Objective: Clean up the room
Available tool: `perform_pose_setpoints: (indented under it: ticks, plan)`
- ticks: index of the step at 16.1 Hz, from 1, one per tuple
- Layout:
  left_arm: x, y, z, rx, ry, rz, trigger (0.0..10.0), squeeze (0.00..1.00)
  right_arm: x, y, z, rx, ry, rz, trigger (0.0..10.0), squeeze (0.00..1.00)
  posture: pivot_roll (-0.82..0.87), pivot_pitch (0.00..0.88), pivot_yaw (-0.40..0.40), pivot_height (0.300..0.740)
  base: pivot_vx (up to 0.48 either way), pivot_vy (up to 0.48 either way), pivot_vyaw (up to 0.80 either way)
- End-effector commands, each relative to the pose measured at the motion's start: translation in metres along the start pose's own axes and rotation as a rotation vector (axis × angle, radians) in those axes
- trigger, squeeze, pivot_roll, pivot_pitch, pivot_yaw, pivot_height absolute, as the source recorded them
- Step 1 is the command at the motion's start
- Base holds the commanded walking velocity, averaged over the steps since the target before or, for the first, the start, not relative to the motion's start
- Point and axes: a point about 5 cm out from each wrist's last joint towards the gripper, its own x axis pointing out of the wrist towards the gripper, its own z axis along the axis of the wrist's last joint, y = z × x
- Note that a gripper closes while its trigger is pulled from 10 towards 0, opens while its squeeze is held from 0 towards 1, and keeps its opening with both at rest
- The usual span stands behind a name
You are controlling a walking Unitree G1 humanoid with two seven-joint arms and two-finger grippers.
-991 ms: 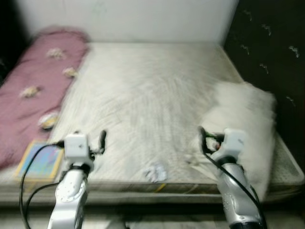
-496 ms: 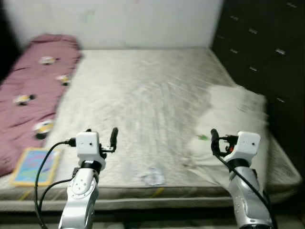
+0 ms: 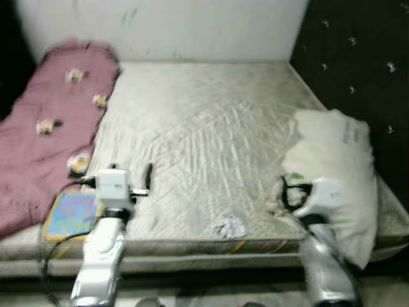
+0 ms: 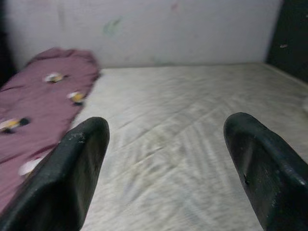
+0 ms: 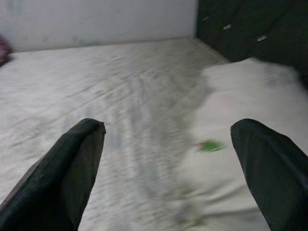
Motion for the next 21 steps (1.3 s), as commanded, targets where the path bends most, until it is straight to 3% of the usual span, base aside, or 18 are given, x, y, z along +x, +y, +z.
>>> perform_pose_setpoints:
  ticks: [1,6,8,10,13,17,21]
  plan:
    - [-0.003,0.0,0.002,0.015,0.0,0.013,10.0,0.0,-0.001,0.0,0.006,-0.005,-0.02,-0.003,10.0,0.0,0.02,0.0,-0.018,0.74,0.0,0.0,0.0]
    - [-0.022,0.009,0.003,-0.015,0.05,0.008,10.0,0.0,-0.006,-0.009,0.026,0.042,-0.051,-0.055,10.0,0.0,0.01,0.01,-0.03,0.74,0.0,0.0,-0.26]
    - [-0.018,0.011,0.004,-0.001,0.039,-0.002,10.0,0.0,-0.006,-0.006,0.031,0.049,-0.065,-0.047,10.0,0.0,0.0,0.017,-0.04,0.74,0.0,0.0,0.0]
    - [-0.004,0.009,0.008,-0.014,0.021,-0.025,10.0,0.0,-0.006,0.006,0.034,0.056,-0.066,-0.007,10.0,0.0,-0.01,0.026,-0.052,0.74,0.0,0.0,0.0]
    - [0.007,0.009,0.024,-0.027,-0.026,-0.001,10.0,0.0,-0.005,0.005,0.039,0.072,-0.059,-0.007,10.0,0.0,0.0,0.042,-0.06,0.74,0.0,0.0,0.0]
    - [-0.001,0.009,0.026,-0.005,-0.026,-0.013,10.0,0.0,-0.005,0.001,0.042,0.072,-0.046,-0.013,10.0,0.0,0.0,0.06,-0.056,0.74,0.0,0.0,-0.4]
    - [0.0,0.015,0.037,0.006,-0.062,0.015,10.0,0.0,-0.004,0.002,0.049,0.066,-0.059,-0.001,10.0,0.0,0.01,0.078,-0.063,0.74,0.0,0.0,-0.4]
